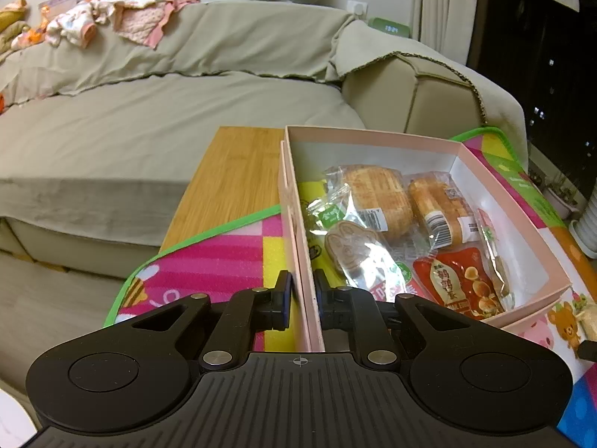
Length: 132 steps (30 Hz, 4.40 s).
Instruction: Organize objects
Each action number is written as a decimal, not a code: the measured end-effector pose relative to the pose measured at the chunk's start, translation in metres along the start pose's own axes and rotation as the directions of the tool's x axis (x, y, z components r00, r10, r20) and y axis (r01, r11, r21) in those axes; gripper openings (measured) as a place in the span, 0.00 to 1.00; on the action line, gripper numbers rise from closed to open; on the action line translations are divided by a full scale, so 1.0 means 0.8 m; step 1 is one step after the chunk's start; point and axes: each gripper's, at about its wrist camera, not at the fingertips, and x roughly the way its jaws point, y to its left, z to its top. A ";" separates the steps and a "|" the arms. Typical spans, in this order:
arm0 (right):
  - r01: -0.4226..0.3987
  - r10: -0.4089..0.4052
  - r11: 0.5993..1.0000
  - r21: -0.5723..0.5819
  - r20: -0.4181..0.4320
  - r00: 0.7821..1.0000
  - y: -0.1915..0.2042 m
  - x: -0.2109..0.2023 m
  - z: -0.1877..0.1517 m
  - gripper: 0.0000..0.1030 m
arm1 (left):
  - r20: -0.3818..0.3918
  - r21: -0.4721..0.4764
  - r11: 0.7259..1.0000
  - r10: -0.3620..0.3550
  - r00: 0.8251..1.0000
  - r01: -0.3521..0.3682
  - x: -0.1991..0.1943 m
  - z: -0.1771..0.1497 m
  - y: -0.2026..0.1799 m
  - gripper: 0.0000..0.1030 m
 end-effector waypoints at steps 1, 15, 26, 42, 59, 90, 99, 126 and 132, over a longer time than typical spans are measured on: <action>-0.001 0.001 1.000 -0.025 -0.005 1.000 0.005 -0.001 0.000 0.52 | 0.000 -0.001 1.000 0.000 1.000 0.000 0.000 0.000 0.000 0.14; -0.093 0.092 0.993 -0.066 -0.018 0.996 0.020 -0.042 0.000 0.27 | 0.001 -0.003 1.000 -0.003 1.000 0.003 -0.001 0.001 0.000 0.14; -0.176 0.199 0.971 -0.160 0.142 0.970 0.064 -0.127 0.056 0.27 | 0.002 -0.008 1.000 -0.011 1.000 0.011 -0.002 0.002 -0.001 0.15; -0.287 0.332 0.940 -0.183 0.315 0.889 0.129 -0.168 0.187 0.27 | 0.008 -0.018 0.999 -0.030 1.000 0.031 -0.002 -0.001 0.005 0.16; -0.314 0.339 0.941 -0.130 0.306 0.890 0.168 -0.093 0.218 0.54 | 0.009 -0.019 0.999 -0.036 0.999 0.036 -0.001 -0.002 0.005 0.17; 0.009 0.043 0.983 -0.186 0.273 0.961 0.089 0.042 0.093 0.90 | 0.087 0.102 0.993 0.056 0.995 -0.065 0.091 0.063 -0.051 0.74; -0.036 0.060 0.986 -0.160 0.150 0.987 0.072 0.020 0.021 1.00 | 0.176 0.093 0.996 -0.026 0.984 0.010 -0.038 -0.007 -0.057 0.69; -0.013 0.033 0.993 -0.116 0.170 0.985 0.076 0.028 -0.035 1.00 | 0.087 0.126 0.992 0.013 0.996 -0.024 -0.039 -0.114 -0.105 0.72; -0.013 0.033 0.993 -0.116 0.170 0.985 0.076 0.028 -0.035 1.00 | 0.087 0.121 0.992 0.014 0.996 -0.025 -0.038 -0.114 -0.107 0.73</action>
